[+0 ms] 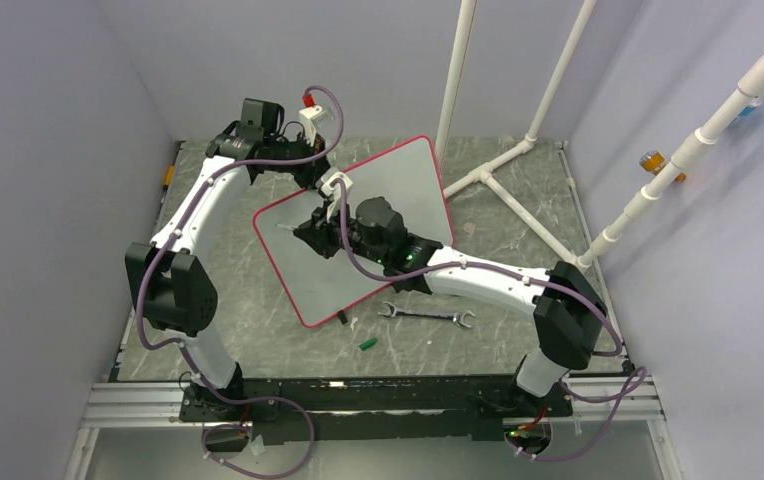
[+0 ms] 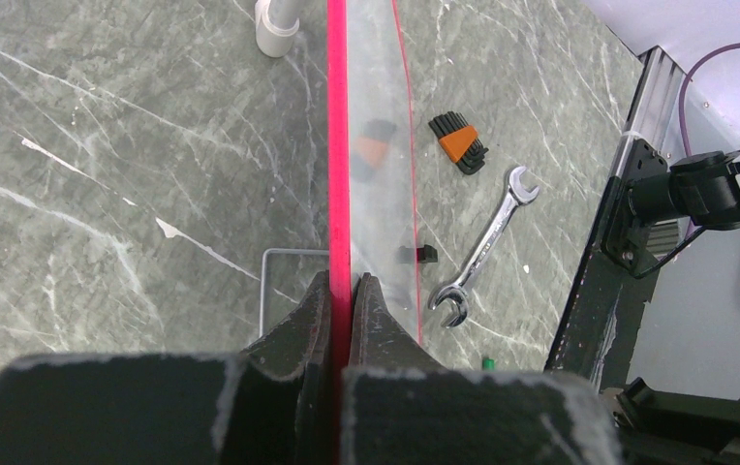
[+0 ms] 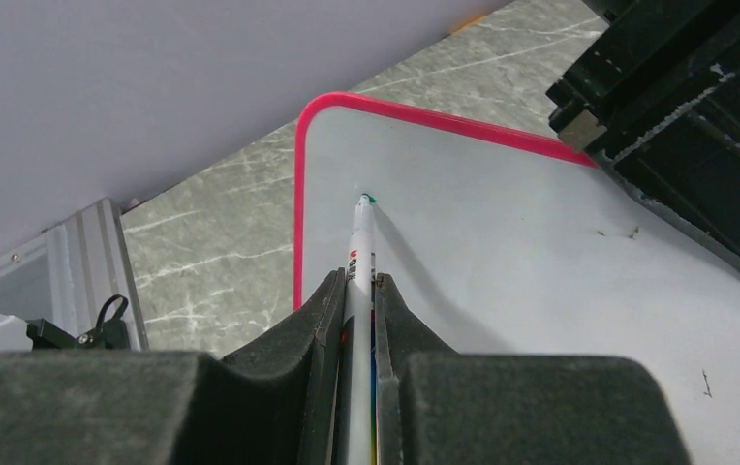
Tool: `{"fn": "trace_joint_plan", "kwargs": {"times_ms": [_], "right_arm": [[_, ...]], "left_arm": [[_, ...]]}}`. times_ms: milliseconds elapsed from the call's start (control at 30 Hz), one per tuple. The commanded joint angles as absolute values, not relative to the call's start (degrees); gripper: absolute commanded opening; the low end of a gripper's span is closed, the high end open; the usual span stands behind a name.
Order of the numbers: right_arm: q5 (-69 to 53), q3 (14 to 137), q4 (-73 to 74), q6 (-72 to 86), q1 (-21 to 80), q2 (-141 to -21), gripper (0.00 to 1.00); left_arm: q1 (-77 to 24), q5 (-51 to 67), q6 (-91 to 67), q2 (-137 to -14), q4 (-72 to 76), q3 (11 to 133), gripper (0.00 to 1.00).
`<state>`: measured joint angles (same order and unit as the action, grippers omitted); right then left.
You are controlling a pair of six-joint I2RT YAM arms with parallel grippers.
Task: Write a sentence on the whiteboard
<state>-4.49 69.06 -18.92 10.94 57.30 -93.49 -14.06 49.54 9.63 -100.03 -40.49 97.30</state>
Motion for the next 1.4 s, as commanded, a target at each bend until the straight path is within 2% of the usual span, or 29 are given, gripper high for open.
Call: {"fn": "trace_joint_plan", "kwargs": {"times_ms": [0,900,1367], "right_arm": [[-4.2,72.1,-19.9,10.8,57.3,-94.4,0.0],[-6.8,65.5,-18.0,13.7,57.5,-93.0,0.0],[-1.0,63.3,-15.4,11.8,57.4,-89.5,0.0]], "left_arm": [[-15.8,44.5,17.2,-100.0,-41.6,95.4,0.0],[-16.1,44.0,17.0,-100.2,-42.1,96.1,0.0],[-16.4,43.7,16.9,-100.0,-42.4,96.3,0.0]]}}
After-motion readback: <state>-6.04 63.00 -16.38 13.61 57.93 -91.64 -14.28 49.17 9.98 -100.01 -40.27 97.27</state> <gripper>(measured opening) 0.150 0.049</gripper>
